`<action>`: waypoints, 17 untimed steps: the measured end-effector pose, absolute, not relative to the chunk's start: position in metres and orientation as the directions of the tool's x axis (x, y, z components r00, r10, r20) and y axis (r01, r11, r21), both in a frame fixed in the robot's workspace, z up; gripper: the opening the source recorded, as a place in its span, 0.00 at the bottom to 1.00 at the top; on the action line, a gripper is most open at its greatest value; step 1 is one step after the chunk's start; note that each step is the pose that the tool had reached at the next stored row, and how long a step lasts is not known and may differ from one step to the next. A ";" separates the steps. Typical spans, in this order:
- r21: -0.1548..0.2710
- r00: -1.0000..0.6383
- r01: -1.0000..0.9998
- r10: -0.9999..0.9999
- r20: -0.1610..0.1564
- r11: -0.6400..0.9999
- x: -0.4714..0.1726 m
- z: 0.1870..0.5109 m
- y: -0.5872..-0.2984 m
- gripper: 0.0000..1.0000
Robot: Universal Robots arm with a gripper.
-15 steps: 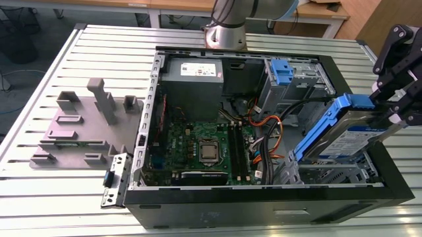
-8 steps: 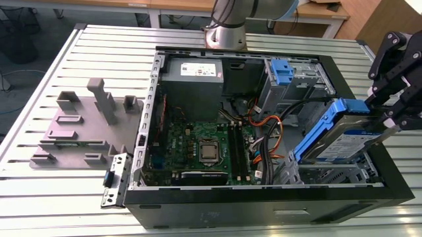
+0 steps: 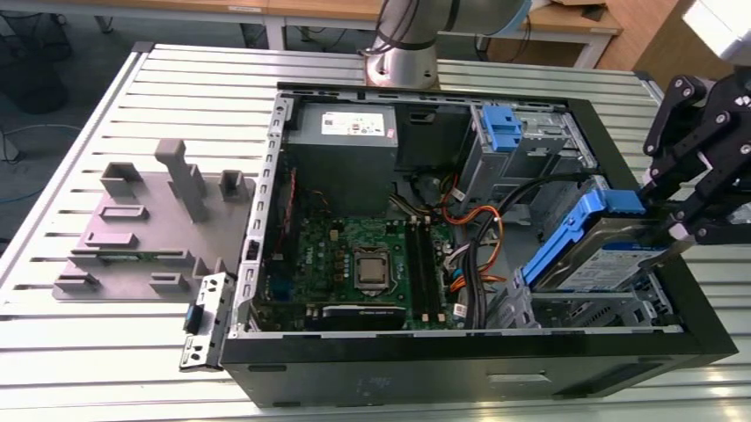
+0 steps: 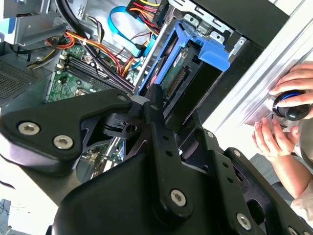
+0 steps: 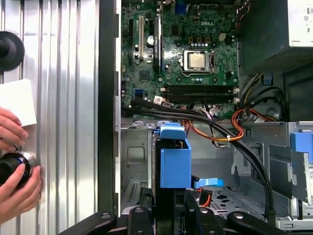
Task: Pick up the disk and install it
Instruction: 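Insert the disk into the insertion slot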
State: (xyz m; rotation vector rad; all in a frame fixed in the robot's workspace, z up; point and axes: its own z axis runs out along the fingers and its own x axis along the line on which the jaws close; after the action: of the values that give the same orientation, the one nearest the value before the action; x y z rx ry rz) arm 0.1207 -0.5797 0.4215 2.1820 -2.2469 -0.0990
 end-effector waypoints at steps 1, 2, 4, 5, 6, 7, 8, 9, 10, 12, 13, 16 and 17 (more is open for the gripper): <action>0.051 -0.030 -0.998 -0.999 -0.038 0.028 0.121 0.420 -0.580 0.35; 0.051 -0.030 -0.998 -0.999 -0.038 0.028 0.121 0.418 -0.580 0.35; 0.051 -0.030 -0.998 -0.999 -0.037 0.028 0.121 0.414 -0.580 0.35; 0.051 -0.030 -0.998 -0.999 -0.037 0.028 0.121 0.412 -0.580 0.35; 0.051 -0.030 -0.998 -0.999 -0.037 0.028 0.121 0.410 -0.580 0.35; 0.051 -0.029 -0.998 -0.999 -0.037 0.028 0.121 0.409 -0.580 0.35; 0.051 -0.029 -0.998 -0.999 -0.036 0.027 0.121 0.407 -0.580 0.35; 0.051 -0.029 -0.998 -0.999 -0.036 0.027 0.121 0.405 -0.580 0.35; 0.051 -0.029 -0.998 -0.999 -0.036 0.027 0.121 0.403 -0.580 0.35; 0.051 -0.029 -0.998 -0.999 -0.036 0.027 0.121 0.400 -0.580 0.35; 0.051 -0.029 -0.998 -0.999 -0.036 0.027 0.121 0.398 -0.580 0.35; 0.051 -0.028 -0.998 -0.999 -0.036 0.027 0.121 0.392 -0.580 0.35; 0.051 -0.028 -0.998 -0.999 -0.035 0.026 0.121 0.390 -0.580 0.35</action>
State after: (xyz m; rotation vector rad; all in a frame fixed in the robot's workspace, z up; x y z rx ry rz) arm 0.1205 -0.5797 0.3904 2.1829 -2.2434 -0.0958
